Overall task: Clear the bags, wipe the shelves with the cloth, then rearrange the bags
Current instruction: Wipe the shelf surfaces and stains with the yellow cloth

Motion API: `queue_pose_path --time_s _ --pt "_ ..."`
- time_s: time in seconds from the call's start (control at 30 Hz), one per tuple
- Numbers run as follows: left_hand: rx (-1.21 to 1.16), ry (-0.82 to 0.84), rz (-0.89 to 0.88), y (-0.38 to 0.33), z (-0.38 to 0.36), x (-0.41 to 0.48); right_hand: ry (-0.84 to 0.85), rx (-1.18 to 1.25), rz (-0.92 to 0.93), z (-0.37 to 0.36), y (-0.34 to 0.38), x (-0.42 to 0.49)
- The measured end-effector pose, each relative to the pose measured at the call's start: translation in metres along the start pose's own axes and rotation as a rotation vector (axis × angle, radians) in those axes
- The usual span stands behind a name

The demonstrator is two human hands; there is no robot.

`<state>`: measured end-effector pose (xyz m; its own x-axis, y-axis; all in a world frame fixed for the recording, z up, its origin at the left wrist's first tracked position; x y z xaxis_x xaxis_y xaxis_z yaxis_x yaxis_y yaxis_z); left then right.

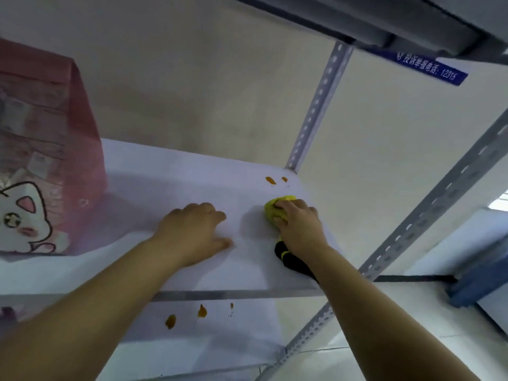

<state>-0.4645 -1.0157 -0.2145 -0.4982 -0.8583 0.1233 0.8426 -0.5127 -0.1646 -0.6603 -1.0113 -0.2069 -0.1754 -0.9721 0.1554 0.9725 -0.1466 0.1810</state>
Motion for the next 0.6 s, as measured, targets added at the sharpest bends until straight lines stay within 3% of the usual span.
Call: queue_pose_path --time_s 0.17,0.3,0.47,0.53,0.6 --pt "0.003 0.120 0.099 0.013 -0.019 0.013 -0.065 0.067 -0.211 -0.001 -0.042 0.057" --pt "0.006 0.138 0.096 0.017 -0.022 0.014 -0.022 0.044 -0.292 -0.012 -0.044 0.084" --pt "-0.031 0.114 0.098 0.020 -0.025 0.010 0.151 0.012 0.041 -0.032 0.007 0.078" --pt "-0.045 0.098 0.092 0.021 -0.025 0.009 0.173 0.006 0.196 -0.037 0.020 0.057" --pt "-0.049 0.100 0.091 0.022 -0.025 0.008 0.154 0.028 0.231 -0.036 0.014 0.043"
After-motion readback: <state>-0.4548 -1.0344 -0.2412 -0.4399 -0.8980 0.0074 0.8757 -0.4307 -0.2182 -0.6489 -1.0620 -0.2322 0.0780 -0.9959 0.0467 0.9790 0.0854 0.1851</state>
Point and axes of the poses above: each hand's wrist, its own x-axis towards the middle knuckle, its own z-axis out of the back of the hand, y = z × x, the point moved 9 cm from there along x, towards the middle knuckle, and after that the axes turned 2 degrees about -z, right-handed, at the moved point
